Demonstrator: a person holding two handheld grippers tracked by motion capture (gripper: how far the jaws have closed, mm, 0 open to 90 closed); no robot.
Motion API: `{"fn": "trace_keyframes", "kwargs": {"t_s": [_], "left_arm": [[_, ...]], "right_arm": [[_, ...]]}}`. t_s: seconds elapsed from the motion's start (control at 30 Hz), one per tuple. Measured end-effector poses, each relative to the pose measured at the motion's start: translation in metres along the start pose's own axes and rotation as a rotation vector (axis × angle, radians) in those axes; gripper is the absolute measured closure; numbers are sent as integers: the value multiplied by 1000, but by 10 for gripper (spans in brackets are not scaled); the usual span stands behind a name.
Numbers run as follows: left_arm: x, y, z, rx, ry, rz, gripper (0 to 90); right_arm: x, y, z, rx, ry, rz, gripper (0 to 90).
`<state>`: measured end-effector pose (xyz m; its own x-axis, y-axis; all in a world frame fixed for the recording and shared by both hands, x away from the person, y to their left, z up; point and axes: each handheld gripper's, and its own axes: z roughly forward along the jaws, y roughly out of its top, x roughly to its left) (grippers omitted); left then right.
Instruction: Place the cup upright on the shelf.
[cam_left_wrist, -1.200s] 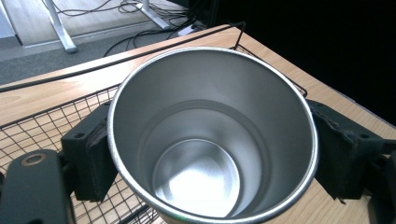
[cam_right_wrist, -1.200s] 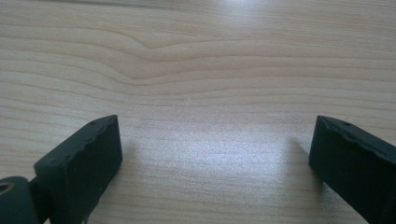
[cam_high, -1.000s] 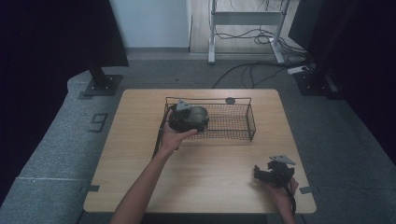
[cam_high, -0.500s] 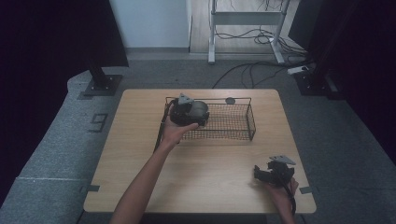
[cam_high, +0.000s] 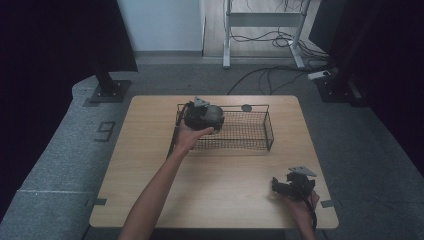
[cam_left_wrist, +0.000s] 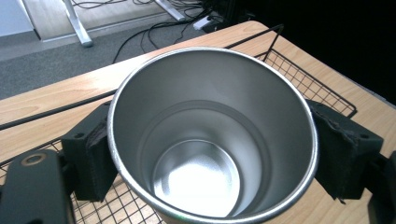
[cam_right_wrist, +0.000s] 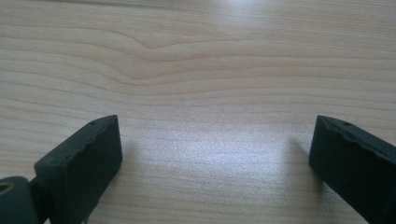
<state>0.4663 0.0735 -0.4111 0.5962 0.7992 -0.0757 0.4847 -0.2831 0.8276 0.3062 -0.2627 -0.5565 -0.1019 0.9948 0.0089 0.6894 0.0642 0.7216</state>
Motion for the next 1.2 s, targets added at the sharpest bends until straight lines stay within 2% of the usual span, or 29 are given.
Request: {"fn": "trace_keyframes", "kwargs": {"t_s": [0.27, 0.5, 1.2], "left_arm": [[9, -6, 16, 35, 25, -10, 148], [17, -11, 25, 47, 34, -28, 148], [23, -25, 51, 108, 40, -61, 148]], "right_arm": [[0, 0, 0, 0, 0, 0, 26], [0, 0, 0, -1, 0, 1, 30], [0, 0, 0, -3, -5, 2, 35]]}}
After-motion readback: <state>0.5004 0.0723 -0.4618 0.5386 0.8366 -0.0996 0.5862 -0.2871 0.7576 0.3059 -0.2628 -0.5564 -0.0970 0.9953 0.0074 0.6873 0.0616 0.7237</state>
